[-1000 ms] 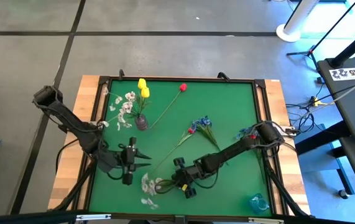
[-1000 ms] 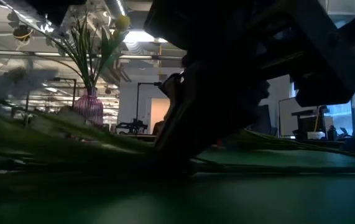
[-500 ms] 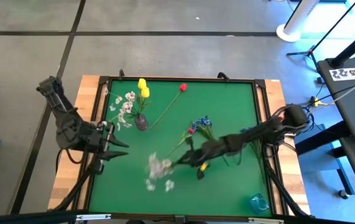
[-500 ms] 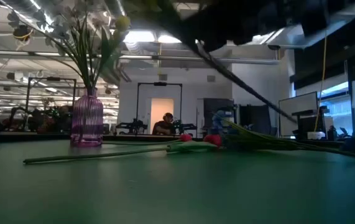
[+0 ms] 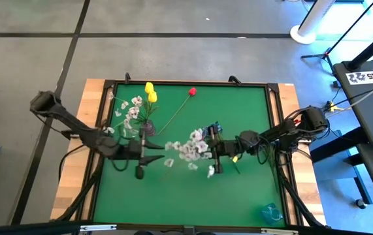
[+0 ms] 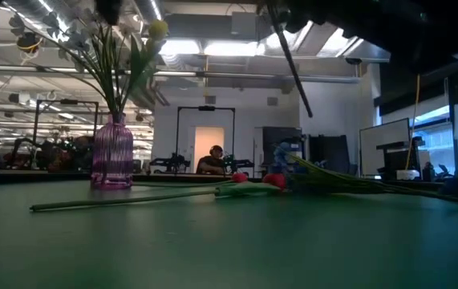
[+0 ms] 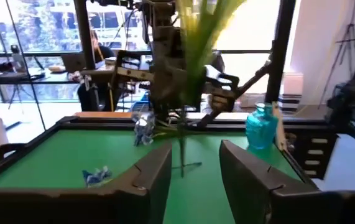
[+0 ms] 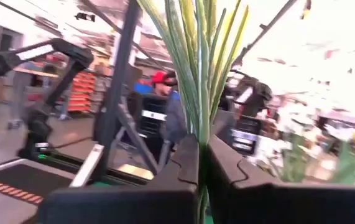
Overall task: Sort flowers into vase by color
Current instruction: Put the white flower into the purple vase
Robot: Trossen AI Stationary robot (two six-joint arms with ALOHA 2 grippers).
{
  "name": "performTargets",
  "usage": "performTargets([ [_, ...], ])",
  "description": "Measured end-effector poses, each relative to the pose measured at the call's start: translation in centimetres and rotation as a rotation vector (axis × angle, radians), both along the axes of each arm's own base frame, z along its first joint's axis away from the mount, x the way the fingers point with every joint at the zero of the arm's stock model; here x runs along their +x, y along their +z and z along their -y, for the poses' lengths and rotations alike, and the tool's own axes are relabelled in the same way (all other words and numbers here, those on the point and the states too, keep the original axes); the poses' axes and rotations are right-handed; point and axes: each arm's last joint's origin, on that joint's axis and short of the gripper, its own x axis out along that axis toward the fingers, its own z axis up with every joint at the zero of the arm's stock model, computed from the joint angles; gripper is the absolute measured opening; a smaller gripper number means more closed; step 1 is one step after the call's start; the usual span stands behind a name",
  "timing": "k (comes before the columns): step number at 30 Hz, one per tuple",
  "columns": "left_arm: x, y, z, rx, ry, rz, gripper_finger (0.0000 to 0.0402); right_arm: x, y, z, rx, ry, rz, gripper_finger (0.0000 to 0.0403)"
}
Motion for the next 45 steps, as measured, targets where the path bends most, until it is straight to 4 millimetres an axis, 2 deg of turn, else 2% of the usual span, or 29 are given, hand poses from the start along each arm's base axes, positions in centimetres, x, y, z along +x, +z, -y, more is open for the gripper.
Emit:
performTargets([
  [4, 2.7, 0.8, 0.0, 0.009, 0.03, -0.005, 0.0167, -0.4, -0.5, 0.1, -0.002, 0.019, -0.01, 0.0004],
  [7, 3.9, 0.7, 0.4, 0.056, 0.041, -0.022, 0.0184, -1.2, -1.0, 0.0, 0.007, 0.028, 0.009, 0.0008],
  [9, 4.5, 0.7, 0.7, 0.043, 0.037, 0.021, 0.0186, -1.8, -0.6, -0.3, 0.014, 0.045, 0.081, 0.0008],
  [12, 5.2, 0.6, 1.1, 0.022, 0.007, 0.101, 0.0182, -2.3, -0.5, -1.1, -0.025, 0.112, 0.091, 0.0004],
  [16, 6.1, -0.4, 1.4, -0.018, -0.02, 0.123, 0.0172, -2.5, 0.1, -2.1, -0.055, 0.146, 0.134, 0.0008],
  [19, 6.9, -1.5, 1.6, -0.035, -0.028, 0.122, 0.0168, -2.3, 0.4, -2.3, -0.081, 0.141, 0.154, 0.001],
  [22, 7.3, -1.7, 1.5, -0.019, -0.019, 0.172, 0.0167, -2.0, 0.5, -1.9, -0.101, 0.11, 0.145, 0.0006],
  [27, 7.7, -0.8, 0.9, 0.075, -0.011, 0.238, 0.0168, -1.2, 0.6, -0.7, -0.086, 0.069, 0.119, 0.0007],
  [33, 9.7, 0.6, -0.6, 0.129, -0.001, 0.22, 0.0165, 0.2, 0.9, 0.7, -0.084, 0.025, 0.051, 0.0006],
  [37, 10.8, 1.5, -1.3, 0.144, -0.035, 0.192, 0.0165, 1.1, 1.0, 0.7, -0.085, 0.019, -0.013, 0.0008],
  [45, 11.1, 1.9, -1.8, 0.122, -0.029, 0.196, 0.0157, 1.3, 0.9, 0.8, -0.058, -0.023, -0.032, 0.0011],
])
